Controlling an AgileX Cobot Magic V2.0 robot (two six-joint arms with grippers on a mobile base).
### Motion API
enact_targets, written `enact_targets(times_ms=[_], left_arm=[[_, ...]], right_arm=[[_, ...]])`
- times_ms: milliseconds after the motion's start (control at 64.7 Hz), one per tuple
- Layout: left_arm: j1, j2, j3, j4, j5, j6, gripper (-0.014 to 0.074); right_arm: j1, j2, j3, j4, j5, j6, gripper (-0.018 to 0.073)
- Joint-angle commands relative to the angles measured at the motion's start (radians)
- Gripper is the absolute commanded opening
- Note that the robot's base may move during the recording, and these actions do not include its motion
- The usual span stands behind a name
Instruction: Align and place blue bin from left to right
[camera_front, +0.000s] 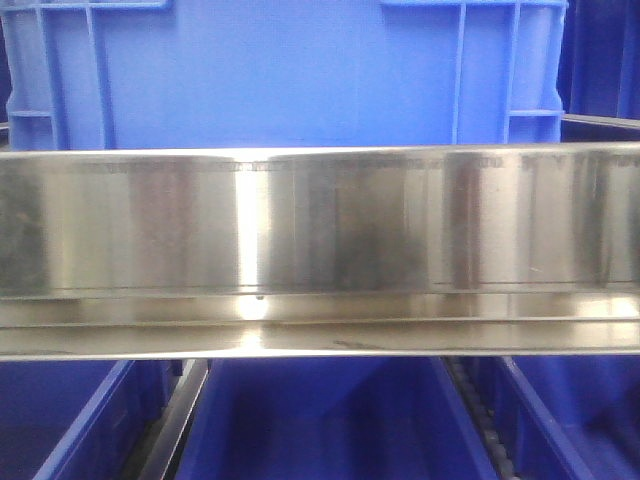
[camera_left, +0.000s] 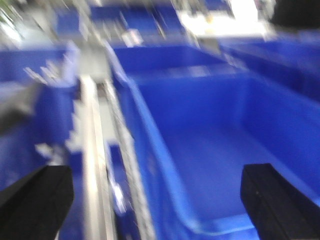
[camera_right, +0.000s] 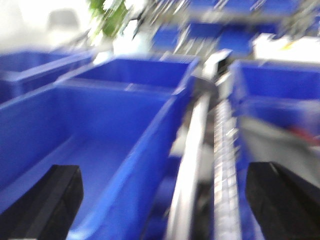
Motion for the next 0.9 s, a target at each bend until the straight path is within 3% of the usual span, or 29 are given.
enact_targets(times_ms=[0, 93, 263, 386, 541, 695, 881], left_arm=[[-0.018, 0.113, -0.118, -0.011, 0.111, 0.000, 0.0582], [-0.018, 0.231, -0.240, -0.016, 0.194, -0.050, 0.0582], [-0.018, 0.427, -0.456, -0.016, 0.354, -0.057, 0.0582], [-0.018, 0.558, -0.594, -0.014, 0.477, -0.096, 0.0582], [-0.018, 0.696, -0.742, 0.001, 0.481, -0.099, 0.0582], [-0.018, 0.791, -0.834, 0.003, 0.481, -0.099, 0.0582], [-0.018, 0.872, -0.854, 0.005, 0.481, -0.099, 0.0582]], right_arm=[[0.032, 0.109, -0.101, 0.003, 0.088, -0.013, 0.0559], [0.044, 0.226, -0.221, 0.003, 0.184, 0.000, 0.0559], [0.044, 0.421, -0.457, -0.008, 0.355, 0.072, 0.0559], [0.061, 0.541, -0.613, -0.108, 0.482, 0.186, 0.0559], [0.131, 0.659, -0.771, -0.286, 0.513, 0.285, 0.0559], [0.184, 0.753, -0.819, -0.289, 0.513, 0.319, 0.0559], [0.179, 0.854, -0.819, -0.289, 0.513, 0.355, 0.0559]])
